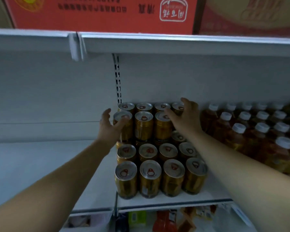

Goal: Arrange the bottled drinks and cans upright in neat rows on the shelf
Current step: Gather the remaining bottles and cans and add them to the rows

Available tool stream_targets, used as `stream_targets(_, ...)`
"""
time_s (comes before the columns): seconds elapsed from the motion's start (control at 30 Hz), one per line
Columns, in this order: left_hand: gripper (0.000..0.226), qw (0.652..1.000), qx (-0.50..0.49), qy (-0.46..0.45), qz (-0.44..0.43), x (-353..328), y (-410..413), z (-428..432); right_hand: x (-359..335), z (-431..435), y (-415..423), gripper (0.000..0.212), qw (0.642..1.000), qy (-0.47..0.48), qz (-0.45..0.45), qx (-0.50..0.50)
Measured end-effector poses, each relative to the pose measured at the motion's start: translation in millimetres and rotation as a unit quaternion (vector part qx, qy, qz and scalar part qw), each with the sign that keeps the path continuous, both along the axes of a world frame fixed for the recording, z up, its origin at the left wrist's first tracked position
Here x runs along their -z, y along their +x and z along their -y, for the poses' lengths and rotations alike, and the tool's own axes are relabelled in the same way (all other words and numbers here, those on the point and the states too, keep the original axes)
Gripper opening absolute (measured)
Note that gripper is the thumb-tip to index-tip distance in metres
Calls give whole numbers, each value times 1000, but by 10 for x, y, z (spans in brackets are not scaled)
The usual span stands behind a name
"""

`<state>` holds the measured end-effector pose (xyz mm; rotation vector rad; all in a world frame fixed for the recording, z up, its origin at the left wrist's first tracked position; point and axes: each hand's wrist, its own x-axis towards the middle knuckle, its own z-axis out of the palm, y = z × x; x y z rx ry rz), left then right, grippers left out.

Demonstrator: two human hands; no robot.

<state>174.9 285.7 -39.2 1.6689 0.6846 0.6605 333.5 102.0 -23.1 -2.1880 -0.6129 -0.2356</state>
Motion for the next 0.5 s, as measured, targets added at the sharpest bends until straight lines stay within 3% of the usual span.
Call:
stream_targets(0.13, 89, 987, 48, -149, 38, 14, 202, -116, -4, -51, 241, 106, 993, -1, -121, -11)
stream_targets(0.2, 63, 980, 32, -187, 67, 35, 246, -96, 47, -67, 283, 107, 987, -20, -157, -33)
stream_targets(0.27, 40, 978, 18, -189, 83, 58, 290, -78, 113, -70, 312, 100, 986, -30, -157, -51)
stream_targets(0.37, 34, 983, 25, -159, 93, 67, 327, -13, 155, -85, 401, 84, 987, -28, -142, -61)
stream_targets(0.5, 26, 984, 11, -148, 94, 16, 337, 73, 195, -89, 423, 77, 988, 13, -138, -68)
